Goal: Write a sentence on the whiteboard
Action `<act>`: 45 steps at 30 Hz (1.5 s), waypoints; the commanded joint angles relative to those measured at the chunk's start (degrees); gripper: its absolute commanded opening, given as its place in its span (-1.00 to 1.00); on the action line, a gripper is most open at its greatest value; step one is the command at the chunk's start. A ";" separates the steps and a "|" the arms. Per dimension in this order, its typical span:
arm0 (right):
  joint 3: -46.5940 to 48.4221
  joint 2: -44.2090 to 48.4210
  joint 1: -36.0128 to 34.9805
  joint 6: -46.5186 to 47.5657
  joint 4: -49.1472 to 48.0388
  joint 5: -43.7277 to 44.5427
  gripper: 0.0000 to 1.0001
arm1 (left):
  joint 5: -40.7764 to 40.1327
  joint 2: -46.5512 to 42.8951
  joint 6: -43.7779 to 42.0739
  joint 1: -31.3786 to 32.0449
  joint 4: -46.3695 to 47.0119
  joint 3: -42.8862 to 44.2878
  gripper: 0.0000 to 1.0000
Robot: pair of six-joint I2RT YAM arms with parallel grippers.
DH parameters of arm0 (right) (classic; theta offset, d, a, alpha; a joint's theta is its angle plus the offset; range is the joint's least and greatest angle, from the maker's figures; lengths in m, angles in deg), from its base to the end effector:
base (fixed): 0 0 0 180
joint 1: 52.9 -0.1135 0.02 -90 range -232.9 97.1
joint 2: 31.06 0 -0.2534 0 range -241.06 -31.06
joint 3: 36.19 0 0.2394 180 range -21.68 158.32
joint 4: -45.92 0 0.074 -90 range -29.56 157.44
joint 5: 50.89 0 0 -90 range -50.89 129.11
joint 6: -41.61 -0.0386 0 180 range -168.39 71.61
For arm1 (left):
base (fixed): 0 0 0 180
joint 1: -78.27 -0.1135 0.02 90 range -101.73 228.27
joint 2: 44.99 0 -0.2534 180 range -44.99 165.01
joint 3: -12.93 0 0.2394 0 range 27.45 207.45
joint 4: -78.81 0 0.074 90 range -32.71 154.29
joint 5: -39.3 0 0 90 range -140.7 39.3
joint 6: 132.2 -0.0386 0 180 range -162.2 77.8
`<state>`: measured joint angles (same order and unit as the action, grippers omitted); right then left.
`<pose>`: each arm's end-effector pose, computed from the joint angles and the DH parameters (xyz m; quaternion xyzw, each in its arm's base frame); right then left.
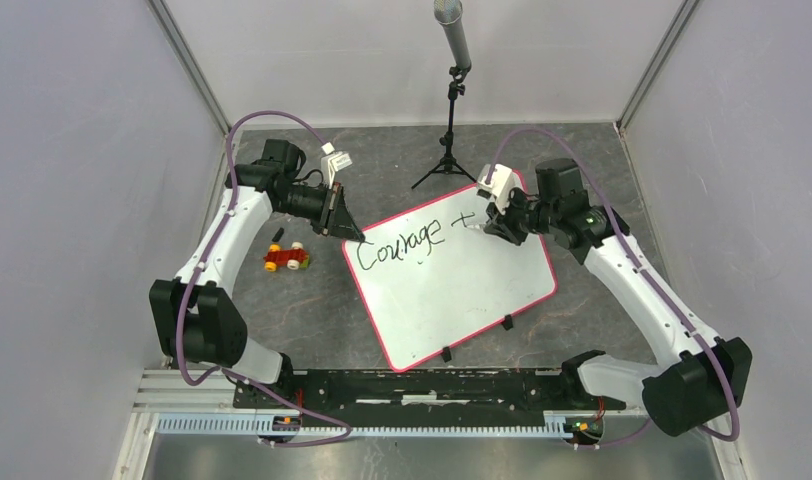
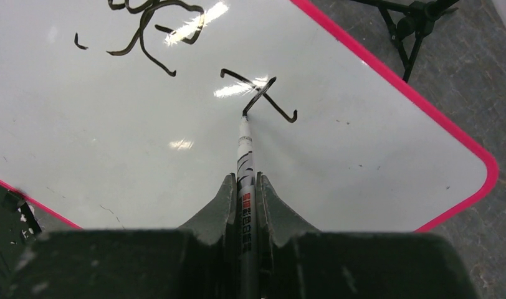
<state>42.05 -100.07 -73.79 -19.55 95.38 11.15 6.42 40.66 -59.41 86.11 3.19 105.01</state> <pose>0.2253 0.1054 0.3187 -0.4624 0.7559 0.1903 0.4225 0.2654 -0.0693 0.3042 0.2716 0.8246 -0.4557 0.1965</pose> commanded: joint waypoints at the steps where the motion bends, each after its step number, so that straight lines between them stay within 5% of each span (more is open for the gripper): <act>1: -2.36 2.22 0.10 0.34 -0.02 1.28 -1.00 | -0.70 -1.87 -1.94 -0.19 1.11 0.20 -0.95; 45: 4.98 1.10 4.30 1.59 1.27 3.85 -1.00 | -0.63 -2.63 -3.13 -0.14 1.16 -0.21 -0.95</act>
<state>43.90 -98.26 -69.70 -17.15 98.76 15.76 6.53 40.25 -59.85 86.13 3.10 104.83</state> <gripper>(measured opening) 0.144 0.174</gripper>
